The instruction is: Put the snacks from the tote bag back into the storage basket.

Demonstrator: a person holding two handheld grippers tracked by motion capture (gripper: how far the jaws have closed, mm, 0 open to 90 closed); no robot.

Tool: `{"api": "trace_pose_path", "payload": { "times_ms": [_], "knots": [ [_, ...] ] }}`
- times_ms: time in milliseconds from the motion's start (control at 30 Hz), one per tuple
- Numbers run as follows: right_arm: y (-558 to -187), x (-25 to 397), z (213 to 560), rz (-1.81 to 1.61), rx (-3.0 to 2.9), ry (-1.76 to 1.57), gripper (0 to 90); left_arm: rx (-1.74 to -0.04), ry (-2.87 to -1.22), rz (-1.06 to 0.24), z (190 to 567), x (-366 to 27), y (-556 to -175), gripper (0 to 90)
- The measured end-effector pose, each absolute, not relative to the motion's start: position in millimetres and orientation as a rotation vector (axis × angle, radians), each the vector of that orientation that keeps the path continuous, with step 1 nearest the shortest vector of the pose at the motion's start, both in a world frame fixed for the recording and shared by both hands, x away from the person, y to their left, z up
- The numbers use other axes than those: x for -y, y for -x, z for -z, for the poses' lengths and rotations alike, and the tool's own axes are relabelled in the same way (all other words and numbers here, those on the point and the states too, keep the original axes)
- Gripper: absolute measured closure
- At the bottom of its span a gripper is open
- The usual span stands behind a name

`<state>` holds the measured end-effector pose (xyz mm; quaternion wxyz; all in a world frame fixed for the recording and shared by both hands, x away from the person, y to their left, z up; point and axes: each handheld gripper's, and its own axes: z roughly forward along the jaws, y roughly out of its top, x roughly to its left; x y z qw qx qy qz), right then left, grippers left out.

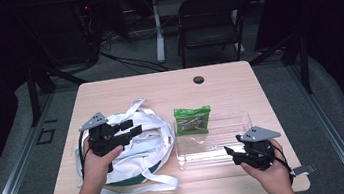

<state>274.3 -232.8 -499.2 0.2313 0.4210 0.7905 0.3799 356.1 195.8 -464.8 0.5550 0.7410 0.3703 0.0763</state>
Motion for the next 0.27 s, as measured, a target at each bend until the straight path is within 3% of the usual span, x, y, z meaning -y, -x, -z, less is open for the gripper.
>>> {"api": "trace_pose_path", "payload": {
  "times_ms": [267],
  "knots": [
    [-275.5, 231.2, 502.0, -1.033, -2.188, -1.147, 40.9, -0.893, -1.752, -0.183, 465.2, -197.0, -357.7, 48.2]
  ]
}}
